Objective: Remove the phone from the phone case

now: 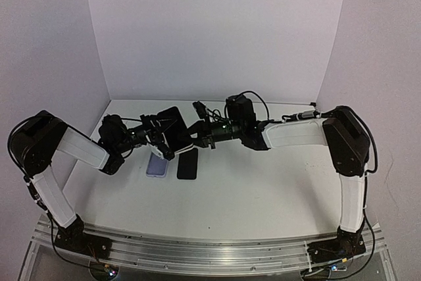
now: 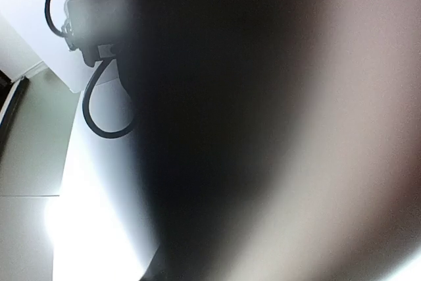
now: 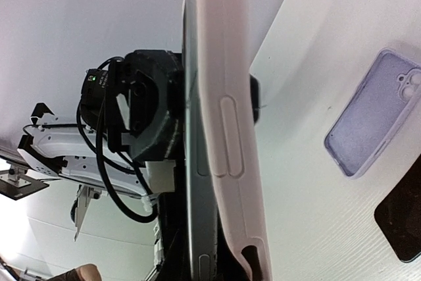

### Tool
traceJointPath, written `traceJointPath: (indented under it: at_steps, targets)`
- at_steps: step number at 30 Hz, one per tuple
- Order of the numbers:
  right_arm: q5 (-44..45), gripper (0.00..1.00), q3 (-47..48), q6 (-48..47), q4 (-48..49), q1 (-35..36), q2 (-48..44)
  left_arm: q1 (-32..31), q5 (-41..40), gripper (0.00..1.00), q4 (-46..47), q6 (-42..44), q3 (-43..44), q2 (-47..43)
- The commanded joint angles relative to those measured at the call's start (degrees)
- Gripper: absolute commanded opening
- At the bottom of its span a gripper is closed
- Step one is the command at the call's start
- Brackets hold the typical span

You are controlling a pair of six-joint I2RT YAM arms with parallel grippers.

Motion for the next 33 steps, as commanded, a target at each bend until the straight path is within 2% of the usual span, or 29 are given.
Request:
traceJointPath:
  at_steps: [1, 6, 11, 15, 21, 24, 26, 27, 30, 33]
  targets:
    - [13.1, 0.0, -7.3, -3.8, 8.7, 3.2, -5.6, -8.5, 8.6, 0.26, -3.2, -13.5, 4.9, 2.2]
    - [20.5, 0.0, -19.9, -3.4, 8.5, 1.4, -13.9, -11.1, 9.1, 0.41, -4.4, -20.8, 5.8, 5.7]
    - [25.1, 0.0, -28.3, -1.4, 8.2, 0.4, -18.1, -13.3, 8.9, 0.49, -3.7, -25.5, 6.5, 10.0]
    - [28.5, 0.0, -33.9, 1.2, 7.8, -1.8, -19.8, -14.1, 9.3, 0.65, -6.4, -27.0, 7.6, 12.5]
    - [29.6, 0.0, -35.2, 3.8, 7.7, -4.8, -17.2, -14.1, 8.8, 0.77, -9.9, -28.3, 7.1, 13.3]
    - [29.6, 0.0, -34.3, 4.9, 7.7, -6.2, -15.8, -14.1, 7.2, 0.8, -9.1, -34.3, 6.2, 11.6]
    - [29.8, 0.0, -33.2, 5.3, 7.7, -6.6, -15.2, -14.1, 4.0, 0.79, -9.1, -45.6, 6.3, 9.7]
    - [29.7, 0.0, -32.4, 5.4, 7.7, -6.7, -14.8, -14.1, 2.0, 0.77, -11.0, -53.9, 6.9, 8.0]
    - [28.6, 0.0, -30.2, 6.8, 7.9, -6.9, -13.6, -14.1, -1.9, 0.7, -24.9, -77.0, 11.6, 4.2]
    - [26.3, 0.0, -28.2, 9.8, 8.2, -7.3, -11.2, -14.1, -7.6, 0.66, -32.7, -99.1, 13.3, 3.8]
